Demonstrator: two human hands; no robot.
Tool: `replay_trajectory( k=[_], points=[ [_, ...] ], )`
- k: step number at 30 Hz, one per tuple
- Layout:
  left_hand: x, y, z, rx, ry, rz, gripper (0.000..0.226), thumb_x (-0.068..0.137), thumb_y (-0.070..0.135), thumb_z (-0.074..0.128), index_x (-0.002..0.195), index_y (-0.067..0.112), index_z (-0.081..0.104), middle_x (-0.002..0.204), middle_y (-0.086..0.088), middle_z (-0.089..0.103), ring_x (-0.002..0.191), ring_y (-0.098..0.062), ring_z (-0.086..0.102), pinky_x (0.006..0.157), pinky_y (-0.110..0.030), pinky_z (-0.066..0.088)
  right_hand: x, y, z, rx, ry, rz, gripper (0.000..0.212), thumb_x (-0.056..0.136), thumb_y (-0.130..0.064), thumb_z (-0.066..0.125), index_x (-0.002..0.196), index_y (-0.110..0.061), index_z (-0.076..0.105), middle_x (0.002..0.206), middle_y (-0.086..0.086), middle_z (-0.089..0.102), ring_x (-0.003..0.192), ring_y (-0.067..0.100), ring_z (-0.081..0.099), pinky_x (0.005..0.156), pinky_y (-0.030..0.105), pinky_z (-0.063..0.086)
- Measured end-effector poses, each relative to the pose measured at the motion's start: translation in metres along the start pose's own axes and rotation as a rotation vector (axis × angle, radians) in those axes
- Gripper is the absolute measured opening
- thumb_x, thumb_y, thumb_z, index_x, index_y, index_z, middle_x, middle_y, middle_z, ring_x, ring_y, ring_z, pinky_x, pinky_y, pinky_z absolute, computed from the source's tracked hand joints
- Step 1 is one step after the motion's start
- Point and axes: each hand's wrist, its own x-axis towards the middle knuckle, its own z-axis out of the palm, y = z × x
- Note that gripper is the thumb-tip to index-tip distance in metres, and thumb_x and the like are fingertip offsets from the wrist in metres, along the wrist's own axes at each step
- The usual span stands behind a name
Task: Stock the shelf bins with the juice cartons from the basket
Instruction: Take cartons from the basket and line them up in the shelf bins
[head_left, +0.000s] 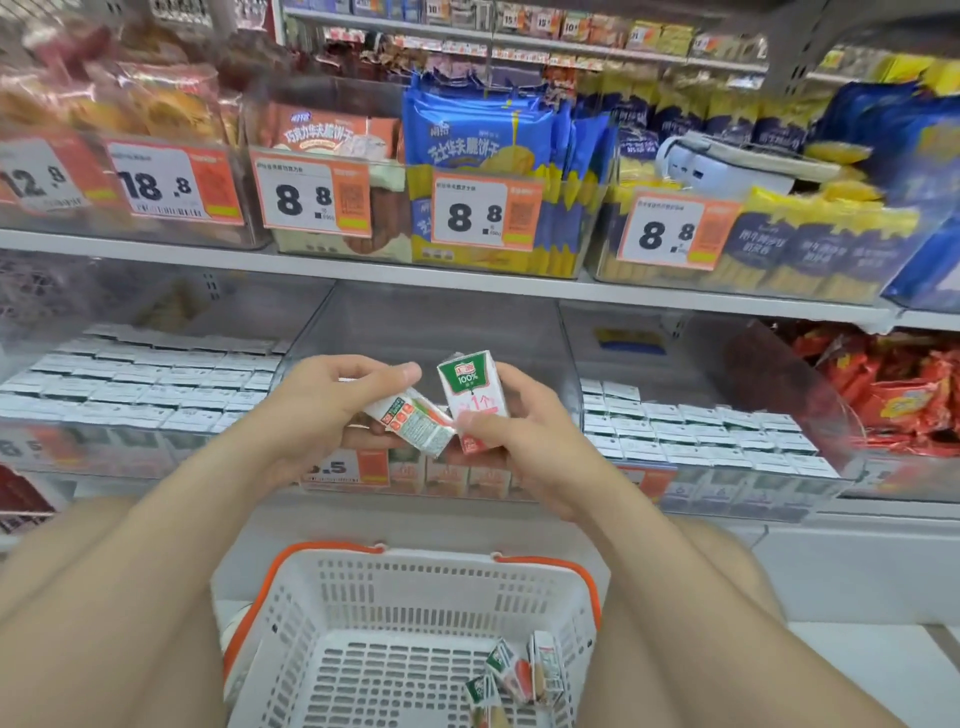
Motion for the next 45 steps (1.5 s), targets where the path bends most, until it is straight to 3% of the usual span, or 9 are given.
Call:
replay_trajectory(
  k=[6, 9, 17, 20, 27, 32, 37, 40, 45],
  points=[
    [0.018, 0.008, -0.006, -0.196, -0.167, 0.027, 0.041, 0.098, 0.0, 0.063, 0.135, 0.014, 0.064, 0.116, -0.02, 0.076, 0.106, -0.032, 0.076, 0.092, -0.039, 0.063, 0.028, -0.014, -0.014, 0.069, 0.033, 0.084, 0.041, 0.098, 0.005, 0.064, 0.135, -0.012, 0.061, 0.117, 0.018, 0.076, 0.097, 0.036, 0.078, 0.082, 0.045, 0.065],
    [0.028, 0.012, -0.005, -0.101, -0.254, 0.095, 0.044, 0.096, 0.003, 0.068, 0.136, 0.018, 0.063, 0.118, -0.022, 0.075, 0.111, -0.034, 0.075, 0.096, -0.04, 0.061, 0.043, -0.019, -0.022, -0.025, 0.042, 0.112, 0.031, 0.098, -0.008, 0.067, 0.128, -0.016, 0.066, 0.112, 0.014, 0.078, 0.092, 0.032, 0.079, 0.086, 0.051, 0.065],
    [0.064, 0.015, 0.0, 0.421, 0.049, 0.358, 0.038, 0.077, 0.016, 0.093, 0.107, 0.019, 0.069, 0.11, -0.005, 0.073, 0.069, -0.031, 0.077, 0.062, -0.042, 0.066, 0.072, -0.007, -0.039, -0.747, 0.274, -0.172, 0.035, 0.087, -0.031, 0.081, 0.116, -0.026, 0.061, 0.102, -0.012, 0.075, 0.088, 0.003, 0.07, 0.073, 0.026, 0.058],
    [0.084, 0.01, -0.001, 0.579, 0.2, 0.497, 0.042, 0.07, 0.024, 0.099, 0.101, 0.026, 0.07, 0.101, 0.001, 0.072, 0.062, -0.021, 0.073, 0.055, -0.036, 0.064, 0.085, -0.002, -0.045, -0.975, 0.294, -0.28, 0.041, 0.09, -0.031, 0.079, 0.123, -0.025, 0.056, 0.113, -0.004, 0.067, 0.105, 0.02, 0.06, 0.084, 0.037, 0.049],
    [0.116, -0.019, 0.004, 1.145, 0.138, 0.52, 0.041, 0.08, 0.051, 0.085, 0.115, 0.036, 0.069, 0.093, 0.005, 0.063, 0.092, -0.024, 0.063, 0.07, -0.036, 0.045, 0.093, 0.007, -0.04, -1.158, 0.209, -0.206, 0.051, 0.096, -0.03, 0.075, 0.141, -0.017, 0.056, 0.099, -0.001, 0.059, 0.103, 0.027, 0.064, 0.077, 0.033, 0.044],
    [0.111, -0.025, 0.004, 1.673, 0.027, 0.438, 0.033, 0.108, 0.046, 0.052, 0.141, 0.043, 0.057, 0.121, 0.001, 0.065, 0.116, -0.03, 0.051, 0.082, -0.039, 0.036, 0.089, 0.011, -0.031, -1.191, 0.185, -0.202, 0.046, 0.097, -0.025, 0.072, 0.14, -0.018, 0.056, 0.124, 0.005, 0.063, 0.11, 0.026, 0.06, 0.084, 0.032, 0.043],
    [0.106, -0.032, -0.012, 1.59, -0.106, 0.18, 0.041, 0.114, 0.029, 0.036, 0.153, 0.038, 0.045, 0.144, -0.002, 0.049, 0.125, -0.034, 0.039, 0.096, -0.051, 0.038, 0.075, 0.009, -0.022, -1.118, 0.196, -0.338, 0.041, 0.1, -0.023, 0.069, 0.139, -0.022, 0.056, 0.129, -0.001, 0.059, 0.111, 0.02, 0.058, 0.095, 0.034, 0.046],
    [0.088, -0.027, -0.018, 1.401, -0.101, 0.296, 0.046, 0.109, 0.038, 0.046, 0.155, 0.037, 0.044, 0.157, 0.007, 0.044, 0.136, -0.029, 0.037, 0.108, -0.052, 0.038, 0.061, 0.011, -0.009, -1.092, 0.222, -0.474, 0.041, 0.101, -0.029, 0.068, 0.139, -0.02, 0.055, 0.124, -0.004, 0.059, 0.114, 0.017, 0.056, 0.096, 0.033, 0.048],
    [0.033, 0.004, -0.036, 0.749, -0.201, 0.505, 0.039, 0.093, 0.032, 0.081, 0.128, 0.034, 0.065, 0.125, 0.018, 0.071, 0.118, -0.003, 0.066, 0.102, -0.026, 0.052, 0.036, 0.005, 0.04, -0.716, 0.288, -0.618, 0.032, 0.098, -0.028, 0.074, 0.126, -0.02, 0.06, 0.112, -0.006, 0.061, 0.099, 0.01, 0.061, 0.083, 0.023, 0.05]
  ],
)
